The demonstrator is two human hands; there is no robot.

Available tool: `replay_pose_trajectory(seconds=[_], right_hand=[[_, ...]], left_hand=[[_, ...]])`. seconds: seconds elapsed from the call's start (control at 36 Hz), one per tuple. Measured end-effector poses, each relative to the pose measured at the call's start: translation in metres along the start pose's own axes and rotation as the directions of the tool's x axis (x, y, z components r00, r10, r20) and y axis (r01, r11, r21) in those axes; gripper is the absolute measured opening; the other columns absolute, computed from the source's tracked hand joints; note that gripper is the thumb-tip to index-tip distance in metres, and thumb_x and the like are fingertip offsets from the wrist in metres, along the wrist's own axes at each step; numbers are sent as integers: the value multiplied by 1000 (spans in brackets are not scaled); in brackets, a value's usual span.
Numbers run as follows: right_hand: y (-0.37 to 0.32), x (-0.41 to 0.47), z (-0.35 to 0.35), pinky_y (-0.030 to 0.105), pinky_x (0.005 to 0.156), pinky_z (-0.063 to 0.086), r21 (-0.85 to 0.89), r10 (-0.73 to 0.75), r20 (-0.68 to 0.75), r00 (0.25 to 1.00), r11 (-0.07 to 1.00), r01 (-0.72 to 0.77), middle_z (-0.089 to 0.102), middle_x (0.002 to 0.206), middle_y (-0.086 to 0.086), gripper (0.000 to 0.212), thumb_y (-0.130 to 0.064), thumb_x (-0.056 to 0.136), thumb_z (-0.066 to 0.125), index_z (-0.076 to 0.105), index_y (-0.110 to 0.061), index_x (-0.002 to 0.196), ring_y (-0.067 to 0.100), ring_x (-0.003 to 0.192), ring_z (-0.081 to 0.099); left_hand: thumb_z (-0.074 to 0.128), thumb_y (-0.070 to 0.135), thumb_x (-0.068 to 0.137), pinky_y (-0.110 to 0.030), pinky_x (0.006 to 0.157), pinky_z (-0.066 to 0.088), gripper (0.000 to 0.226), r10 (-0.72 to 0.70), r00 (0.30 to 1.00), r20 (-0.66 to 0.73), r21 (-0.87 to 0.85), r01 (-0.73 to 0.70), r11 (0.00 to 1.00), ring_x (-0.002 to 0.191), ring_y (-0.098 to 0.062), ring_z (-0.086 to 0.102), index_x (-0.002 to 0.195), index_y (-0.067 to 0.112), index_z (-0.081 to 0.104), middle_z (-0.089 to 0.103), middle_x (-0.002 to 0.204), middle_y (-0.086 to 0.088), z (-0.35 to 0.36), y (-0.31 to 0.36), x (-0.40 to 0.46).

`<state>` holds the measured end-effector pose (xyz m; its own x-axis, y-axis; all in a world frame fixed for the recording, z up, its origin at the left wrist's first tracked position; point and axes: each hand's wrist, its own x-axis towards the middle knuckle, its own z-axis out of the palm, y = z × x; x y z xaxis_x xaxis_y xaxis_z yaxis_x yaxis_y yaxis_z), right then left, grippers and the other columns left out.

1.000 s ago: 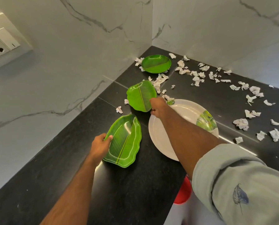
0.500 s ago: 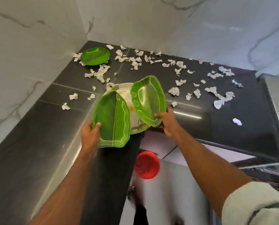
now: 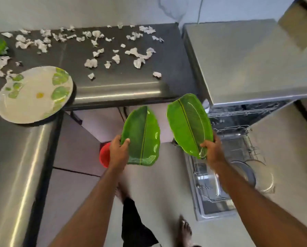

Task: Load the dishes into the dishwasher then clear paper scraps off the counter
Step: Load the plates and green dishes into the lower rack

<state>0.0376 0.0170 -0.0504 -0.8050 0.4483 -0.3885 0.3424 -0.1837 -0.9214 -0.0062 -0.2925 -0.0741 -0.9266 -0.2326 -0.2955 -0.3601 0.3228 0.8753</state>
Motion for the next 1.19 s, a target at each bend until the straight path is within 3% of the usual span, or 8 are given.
replay_pose_trajectory(seconds=[0.14, 0.31, 0.39, 0.47, 0.67, 0.81, 1.08, 1.19], right_hand=[[31, -28, -133, 28, 48, 46, -117, 30, -161, 986, 992, -50, 61, 79, 6, 46, 6, 68, 52, 61, -20, 106, 28, 67, 51], [87, -23, -228, 54, 88, 51, -323, 83, -321, 943, 927, -191, 63, 103, 14, 81, -31, 53, 55, 59, -13, 132, 32, 94, 58], [138, -2, -269, 59, 98, 46, -433, 152, -351, 924, 849, -304, 63, 125, 19, 95, -53, 55, 53, 44, -30, 146, 40, 113, 59], [139, -4, -278, 53, 101, 46, -478, 226, -357, 906, 790, -385, 61, 125, 14, 71, -48, 81, 55, 40, -25, 147, 34, 113, 58], [182, 34, -315, 57, 93, 51, -523, 241, -369, 898, 745, -415, 64, 118, 18, 49, -51, 79, 54, 49, -44, 127, 41, 108, 62], [133, 45, -300, 48, 85, 51, -528, 194, -364, 911, 762, -374, 65, 109, 19, 31, -12, 95, 57, 54, -12, 126, 34, 94, 60], [180, 134, -318, 49, 90, 44, -604, 131, -318, 939, 735, -307, 61, 123, 31, 64, -33, 81, 40, 50, -5, 137, 49, 108, 58], [213, 175, -330, 39, 76, 40, -621, 134, -289, 948, 727, -292, 66, 113, 28, 51, -31, 83, 45, 57, -8, 127, 44, 98, 62]], left_hand=[[55, 30, 83, -51, 79, 55, 16, -83, 992, 98, 109, 72, 991, 85, -34, 62, 92, 18, 62, 65, 87, -7, 94, -31, -78], [40, 31, 75, -40, 73, 45, 40, -137, 968, 210, 217, 90, 972, 84, -29, 56, 101, 5, 56, 59, 88, -8, 170, -25, -145], [42, 29, 79, -43, 74, 48, 32, -152, 957, 247, 283, 79, 956, 85, -35, 60, 101, 8, 52, 63, 91, -16, 202, -34, -144], [46, 26, 86, -45, 75, 51, 20, -184, 947, 263, 325, 93, 941, 87, -37, 62, 102, 13, 46, 63, 92, -14, 232, -38, -135], [47, 3, 94, -38, 73, 43, 17, -195, 944, 268, 376, 84, 923, 88, -37, 60, 103, 14, 38, 60, 98, -18, 298, -43, -111], [45, 6, 98, -35, 69, 38, 14, -173, 940, 294, 384, 49, 922, 81, -33, 56, 105, 12, 34, 58, 95, -15, 340, -41, -104], [44, 20, 103, -36, 70, 40, 18, -174, 961, 216, 467, 55, 883, 85, -34, 61, 115, 8, 38, 65, 108, -22, 437, -69, -67], [39, 31, 102, -42, 73, 46, 18, -191, 971, 145, 480, 99, 872, 90, -39, 63, 109, 16, 32, 64, 110, -20, 476, -95, -51]])
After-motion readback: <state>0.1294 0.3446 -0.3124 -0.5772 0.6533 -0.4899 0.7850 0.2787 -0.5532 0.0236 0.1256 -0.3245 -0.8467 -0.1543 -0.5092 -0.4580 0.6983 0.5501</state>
